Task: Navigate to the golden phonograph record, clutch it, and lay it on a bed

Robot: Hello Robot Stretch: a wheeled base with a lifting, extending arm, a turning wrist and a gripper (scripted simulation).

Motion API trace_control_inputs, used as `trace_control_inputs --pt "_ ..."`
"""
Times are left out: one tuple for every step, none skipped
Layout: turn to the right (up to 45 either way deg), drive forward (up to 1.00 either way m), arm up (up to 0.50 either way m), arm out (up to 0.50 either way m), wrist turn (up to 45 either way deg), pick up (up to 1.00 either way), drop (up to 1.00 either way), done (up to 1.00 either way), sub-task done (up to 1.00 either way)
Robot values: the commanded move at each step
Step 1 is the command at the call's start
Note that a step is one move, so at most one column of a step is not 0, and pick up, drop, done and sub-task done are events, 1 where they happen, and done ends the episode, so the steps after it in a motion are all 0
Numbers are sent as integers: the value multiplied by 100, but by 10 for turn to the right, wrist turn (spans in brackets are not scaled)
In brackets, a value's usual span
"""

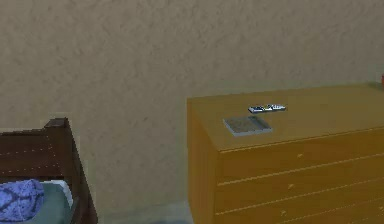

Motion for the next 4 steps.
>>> trace_control_inputs --pt "0 5 0 0 0 0 0 0 0" --pt "450 0 0 0 0 0 0 0 0" --pt "450 0 0 0 0 0 0 0 0" --pt "450 0 0 0 0 0 0 0 0"
